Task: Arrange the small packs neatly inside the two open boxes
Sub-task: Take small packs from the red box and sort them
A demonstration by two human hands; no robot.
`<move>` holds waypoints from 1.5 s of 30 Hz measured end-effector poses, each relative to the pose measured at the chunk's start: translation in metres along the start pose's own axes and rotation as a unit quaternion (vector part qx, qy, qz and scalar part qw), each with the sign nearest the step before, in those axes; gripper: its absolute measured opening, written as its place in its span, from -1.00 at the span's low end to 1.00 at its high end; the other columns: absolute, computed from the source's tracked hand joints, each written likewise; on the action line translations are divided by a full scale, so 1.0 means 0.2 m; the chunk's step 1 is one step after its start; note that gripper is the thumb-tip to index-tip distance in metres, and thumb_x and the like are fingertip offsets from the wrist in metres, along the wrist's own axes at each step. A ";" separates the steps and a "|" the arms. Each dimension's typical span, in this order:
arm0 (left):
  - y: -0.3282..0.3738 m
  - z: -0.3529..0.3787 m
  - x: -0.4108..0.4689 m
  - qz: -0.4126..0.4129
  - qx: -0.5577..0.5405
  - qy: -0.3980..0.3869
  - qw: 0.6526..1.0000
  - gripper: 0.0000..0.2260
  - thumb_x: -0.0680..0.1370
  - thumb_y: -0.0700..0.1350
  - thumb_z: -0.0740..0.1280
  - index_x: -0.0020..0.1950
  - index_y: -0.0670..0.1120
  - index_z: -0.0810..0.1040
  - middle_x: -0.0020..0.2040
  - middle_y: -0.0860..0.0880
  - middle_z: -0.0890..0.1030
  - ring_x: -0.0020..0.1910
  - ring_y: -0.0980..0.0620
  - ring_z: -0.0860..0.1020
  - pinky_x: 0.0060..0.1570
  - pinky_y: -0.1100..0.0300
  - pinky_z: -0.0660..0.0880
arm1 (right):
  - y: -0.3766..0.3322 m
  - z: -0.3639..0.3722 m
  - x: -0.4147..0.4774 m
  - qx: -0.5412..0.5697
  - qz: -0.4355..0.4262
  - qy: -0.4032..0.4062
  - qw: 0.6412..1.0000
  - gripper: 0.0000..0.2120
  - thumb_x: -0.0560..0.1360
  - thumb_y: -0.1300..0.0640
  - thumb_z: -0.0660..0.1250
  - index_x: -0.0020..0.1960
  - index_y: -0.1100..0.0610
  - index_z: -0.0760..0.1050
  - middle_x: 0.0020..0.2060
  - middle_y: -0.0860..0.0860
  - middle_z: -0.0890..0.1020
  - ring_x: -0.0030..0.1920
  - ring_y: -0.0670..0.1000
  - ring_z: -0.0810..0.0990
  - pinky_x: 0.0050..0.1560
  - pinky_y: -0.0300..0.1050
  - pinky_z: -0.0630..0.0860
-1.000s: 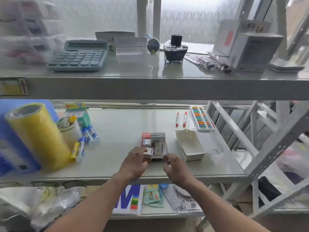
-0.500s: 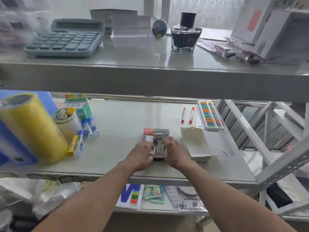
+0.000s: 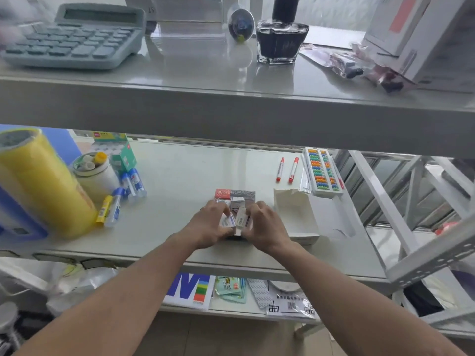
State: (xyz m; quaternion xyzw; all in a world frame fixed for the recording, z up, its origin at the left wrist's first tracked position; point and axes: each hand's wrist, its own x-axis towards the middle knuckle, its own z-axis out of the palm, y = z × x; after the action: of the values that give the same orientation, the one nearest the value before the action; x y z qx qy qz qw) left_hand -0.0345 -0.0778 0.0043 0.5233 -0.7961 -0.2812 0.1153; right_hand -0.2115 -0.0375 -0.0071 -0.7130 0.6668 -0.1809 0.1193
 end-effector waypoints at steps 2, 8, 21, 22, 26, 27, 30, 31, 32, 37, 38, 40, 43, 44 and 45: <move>0.05 -0.04 0.02 0.015 -0.020 0.012 1.000 -0.66 0.43 -0.01 0.52 0.08 0.01 0.44 0.13 -0.03 0.44 0.07 -0.04 0.50 0.05 0.09 0.51 | 0.04 -0.08 -0.02 0.022 -0.005 0.016 1.000 -0.65 0.38 0.09 0.49 0.11 0.18 0.52 0.02 0.12 0.58 -0.07 0.12 0.57 -0.15 -0.10 0.50; 0.31 -0.04 0.14 0.034 -0.082 0.033 0.996 -0.64 0.39 0.04 0.56 0.04 0.04 0.46 0.12 -0.06 0.48 0.03 -0.06 0.54 0.05 0.05 0.55 | 0.35 -0.37 -0.03 0.045 0.035 0.048 0.997 -0.65 0.36 0.13 0.58 0.06 0.20 0.56 0.03 0.13 0.65 -0.05 0.06 0.63 -0.13 -0.17 0.61; 0.64 0.31 0.43 0.030 0.063 0.021 0.997 -0.55 0.34 0.13 0.55 0.09 0.01 0.46 0.05 -0.03 0.59 0.06 -0.05 0.48 0.06 -0.03 0.51 | 0.76 -0.46 0.06 -0.010 0.040 -0.064 0.997 -0.72 0.39 0.09 0.57 0.00 -0.06 0.53 0.10 0.05 0.61 0.03 0.08 0.61 0.03 -0.03 0.64; 0.64 0.32 0.44 0.029 0.083 0.025 0.996 -0.55 0.34 0.12 0.55 0.09 0.01 0.46 0.04 -0.03 0.59 0.07 -0.06 0.47 0.07 -0.02 0.49 | 0.77 -0.46 0.07 -0.014 0.036 -0.070 0.997 -0.72 0.38 0.06 0.58 -0.03 -0.10 0.51 0.11 0.05 0.61 0.03 0.09 0.61 0.05 0.00 0.65; 0.63 0.37 0.48 0.013 0.133 0.027 0.991 -0.56 0.33 0.12 0.54 0.09 0.03 0.49 0.01 -0.03 0.58 0.09 -0.05 0.43 0.09 0.02 0.40 | 0.79 -0.44 0.09 -0.037 0.024 -0.085 0.995 -0.73 0.39 0.05 0.57 -0.05 -0.09 0.49 0.11 0.05 0.59 0.08 0.09 0.53 0.12 0.03 0.60; 0.63 0.39 0.48 0.008 0.137 0.025 0.990 -0.57 0.31 0.12 0.54 0.07 0.04 0.49 0.01 -0.03 0.58 0.10 -0.06 0.42 0.09 0.01 0.37 | 0.80 -0.43 0.10 -0.042 0.024 -0.089 0.995 -0.74 0.39 0.06 0.57 -0.04 -0.06 0.52 0.11 0.06 0.59 0.08 0.08 0.52 0.11 0.03 0.60; 0.62 0.43 0.50 0.006 0.145 0.025 0.989 -0.61 0.30 0.12 0.55 0.01 0.07 0.49 0.01 -0.02 0.60 0.13 -0.07 0.43 0.11 -0.01 0.33 | 0.81 -0.42 0.10 -0.050 0.024 -0.096 0.994 -0.75 0.40 0.08 0.56 0.03 0.03 0.59 0.11 0.08 0.58 0.06 0.07 0.50 0.09 -0.01 0.60; 0.62 0.43 0.51 0.006 0.143 0.026 0.989 -0.61 0.30 0.12 0.55 0.01 0.07 0.49 0.01 -0.02 0.60 0.13 -0.07 0.43 0.12 -0.01 0.33 | 0.81 -0.42 0.10 -0.048 0.023 -0.094 0.994 -0.74 0.40 0.08 0.56 0.05 0.05 0.60 0.11 0.08 0.58 0.07 0.07 0.50 0.08 -0.03 0.60; 0.62 0.43 0.51 0.006 0.141 0.027 0.990 -0.61 0.31 0.11 0.55 0.02 0.07 0.48 0.01 -0.02 0.59 0.13 -0.07 0.42 0.12 -0.01 0.32 | 0.81 -0.42 0.10 -0.046 0.022 -0.091 0.995 -0.74 0.40 0.08 0.56 0.05 0.05 0.60 0.11 0.07 0.58 0.08 0.07 0.50 0.08 -0.04 0.59; 0.61 0.40 0.50 0.018 0.128 -0.004 0.992 -0.57 0.28 0.15 0.52 0.07 0.10 0.49 0.02 -0.04 0.57 0.14 -0.06 0.38 0.08 0.02 0.31 | 0.81 -0.43 0.10 -0.039 0.006 -0.071 0.997 -0.79 0.43 0.10 0.52 -0.02 0.00 0.53 0.16 0.03 0.64 0.18 0.10 0.51 0.15 -0.02 0.56; 0.61 0.38 0.49 0.027 0.114 -0.008 0.993 -0.57 0.29 0.15 0.52 0.07 0.09 0.50 0.03 -0.03 0.58 0.13 -0.05 0.37 0.09 0.01 0.30 | 0.80 -0.43 0.10 -0.040 0.004 -0.071 0.997 -0.79 0.44 0.12 0.52 -0.03 -0.02 0.51 0.17 0.02 0.65 0.18 0.09 0.52 0.15 -0.03 0.54; 0.61 0.33 0.45 0.048 0.079 0.007 0.996 -0.64 0.33 0.10 0.51 0.06 0.06 0.52 0.07 -0.01 0.59 0.14 -0.06 0.38 0.13 -0.01 0.31 | 0.78 -0.44 0.11 -0.040 0.000 -0.066 0.997 -0.84 0.45 0.15 0.50 -0.02 0.02 0.56 0.17 0.03 0.66 0.18 0.07 0.53 0.18 -0.03 0.52; 0.50 0.20 0.41 0.050 0.029 0.070 0.996 -0.78 0.39 -0.03 0.46 -0.01 0.03 0.55 0.09 -0.01 0.61 0.15 -0.08 0.45 0.15 0.01 0.34 | 0.71 -0.44 0.13 -0.026 -0.009 -0.033 0.999 -0.84 0.47 0.20 0.48 0.04 0.11 0.63 0.14 0.06 0.68 0.12 0.04 0.55 0.14 -0.09 0.50; 0.43 0.15 0.40 0.033 0.016 0.088 0.995 -0.81 0.39 -0.08 0.44 -0.02 0.02 0.57 0.07 -0.01 0.62 0.14 -0.08 0.47 0.13 0.04 0.36 | 0.67 -0.43 0.13 -0.018 -0.015 -0.027 0.999 -0.84 0.47 0.21 0.47 0.05 0.12 0.63 0.14 0.07 0.68 0.11 0.04 0.55 0.13 -0.11 0.48; 0.35 0.10 0.39 0.010 0.011 0.096 0.995 -0.81 0.39 -0.12 0.42 -0.01 0.00 0.58 0.06 -0.01 0.62 0.13 -0.08 0.49 0.11 0.06 0.39 | 0.62 -0.41 0.14 -0.011 -0.024 -0.026 0.999 -0.83 0.47 0.21 0.46 0.06 0.12 0.63 0.14 0.08 0.67 0.11 0.05 0.56 0.14 -0.10 0.49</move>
State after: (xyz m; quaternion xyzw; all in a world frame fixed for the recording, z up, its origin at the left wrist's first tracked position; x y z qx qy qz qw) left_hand -0.1311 -0.1207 0.0181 0.5412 -0.7895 -0.2198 0.1885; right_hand -0.3575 -0.0703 0.0195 -0.7343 0.6483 -0.1579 0.1249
